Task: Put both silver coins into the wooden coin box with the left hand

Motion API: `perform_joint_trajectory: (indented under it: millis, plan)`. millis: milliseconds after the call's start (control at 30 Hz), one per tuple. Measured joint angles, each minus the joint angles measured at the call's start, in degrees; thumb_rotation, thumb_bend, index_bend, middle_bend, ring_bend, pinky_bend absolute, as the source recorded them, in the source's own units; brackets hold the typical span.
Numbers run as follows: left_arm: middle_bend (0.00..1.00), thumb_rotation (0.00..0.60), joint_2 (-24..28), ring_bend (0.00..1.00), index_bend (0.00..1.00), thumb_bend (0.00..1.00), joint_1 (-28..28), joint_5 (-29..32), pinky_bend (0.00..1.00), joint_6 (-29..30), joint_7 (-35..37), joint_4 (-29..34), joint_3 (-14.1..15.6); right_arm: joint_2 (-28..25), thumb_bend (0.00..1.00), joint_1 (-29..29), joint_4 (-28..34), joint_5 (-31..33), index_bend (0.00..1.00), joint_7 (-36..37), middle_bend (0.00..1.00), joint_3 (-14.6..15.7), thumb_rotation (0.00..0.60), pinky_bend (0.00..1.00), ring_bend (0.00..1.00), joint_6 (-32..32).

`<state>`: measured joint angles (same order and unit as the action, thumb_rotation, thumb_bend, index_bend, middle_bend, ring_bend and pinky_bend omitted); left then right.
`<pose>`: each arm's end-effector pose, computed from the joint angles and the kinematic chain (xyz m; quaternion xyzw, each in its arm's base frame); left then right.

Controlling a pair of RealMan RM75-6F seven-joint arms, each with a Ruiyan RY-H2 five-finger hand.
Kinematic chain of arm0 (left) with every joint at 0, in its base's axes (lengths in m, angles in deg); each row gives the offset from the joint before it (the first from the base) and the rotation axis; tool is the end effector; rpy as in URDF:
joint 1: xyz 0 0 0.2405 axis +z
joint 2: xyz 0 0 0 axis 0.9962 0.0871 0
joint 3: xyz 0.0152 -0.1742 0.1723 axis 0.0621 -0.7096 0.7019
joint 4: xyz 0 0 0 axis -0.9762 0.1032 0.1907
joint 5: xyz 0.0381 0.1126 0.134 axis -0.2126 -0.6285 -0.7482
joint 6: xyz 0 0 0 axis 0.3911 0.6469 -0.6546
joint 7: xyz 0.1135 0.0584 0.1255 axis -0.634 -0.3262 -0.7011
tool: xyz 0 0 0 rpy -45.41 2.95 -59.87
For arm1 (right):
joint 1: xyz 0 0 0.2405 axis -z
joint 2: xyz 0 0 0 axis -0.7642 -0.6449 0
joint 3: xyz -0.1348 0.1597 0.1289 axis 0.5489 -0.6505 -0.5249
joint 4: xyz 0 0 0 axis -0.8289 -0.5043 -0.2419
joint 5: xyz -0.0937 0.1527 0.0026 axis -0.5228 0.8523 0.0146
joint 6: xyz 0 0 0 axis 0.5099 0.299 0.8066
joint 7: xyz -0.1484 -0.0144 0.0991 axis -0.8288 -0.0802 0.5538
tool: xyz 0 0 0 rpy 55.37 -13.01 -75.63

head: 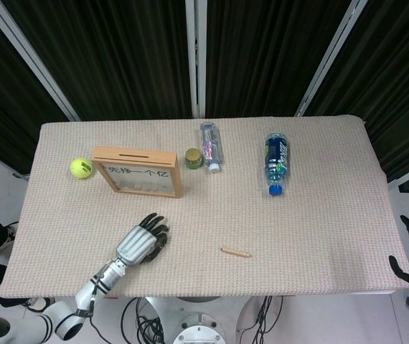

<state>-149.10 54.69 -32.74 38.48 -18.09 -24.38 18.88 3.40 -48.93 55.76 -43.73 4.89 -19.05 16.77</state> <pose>-0.1692 0.2754 -0.0667 -0.7882 -0.3074 -0.4238 0.3235 -0.3321 -0.1804 0.2061 0.5594 -0.4214 0.3471 0.6238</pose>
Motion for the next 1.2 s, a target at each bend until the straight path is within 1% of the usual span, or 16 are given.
perform_joint_trajectory:
  millis: [300,400,667,767,900,1067,1200]
  plan:
    - [0.24,0.600,-0.11,0.08,0.52,0.29,-0.06,-0.07,0.11,1.26,-0.32,-0.19,-0.17,-0.10,0.29,-0.03,-0.12,-0.09,0.00,0.33,0.00,-0.07,0.600,0.00,0.00,0.01]
    - [0.24,0.600,0.06,0.08,0.53,0.30,-0.04,-0.15,0.12,1.78,-0.80,-0.15,-0.23,-0.10,0.29,0.00,-0.11,-0.10,0.00,0.31,0.00,-0.06,0.600,0.00,0.00,0.06]
    - [0.24,0.600,0.30,0.08,0.51,0.30,-0.16,-0.10,0.12,2.18,-1.02,-0.09,-0.32,-0.23,0.29,0.08,0.24,-0.19,0.00,0.03,0.00,-0.03,0.600,0.00,0.00,0.20]
    - [0.24,0.600,0.37,0.08,0.49,0.30,-0.16,-0.23,0.13,2.41,-1.71,-0.31,-0.27,-0.30,0.29,0.08,0.36,-0.19,0.00,-0.08,0.00,0.00,0.600,0.00,0.00,0.16]
    - [0.24,0.600,0.51,0.08,0.49,0.30,-0.09,-0.33,0.14,2.97,-3.18,-0.53,-0.33,-0.33,0.29,0.05,0.41,-0.20,0.00,-0.18,0.00,0.07,0.600,0.00,0.00,-0.02]
    - [0.25,0.600,0.80,0.08,0.52,0.33,-0.03,-0.25,0.15,3.17,-4.14,-0.32,-0.40,-0.23,0.29,0.00,0.24,-0.15,0.00,-0.15,0.00,0.15,0.600,0.00,0.00,-0.26]
    - [0.25,0.600,1.08,0.08,0.54,0.38,-0.06,-0.20,0.15,3.00,-4.95,-0.12,-0.30,-0.23,0.29,0.03,0.14,-0.17,0.00,-0.01,0.00,0.16,0.600,0.00,0.00,-0.23]
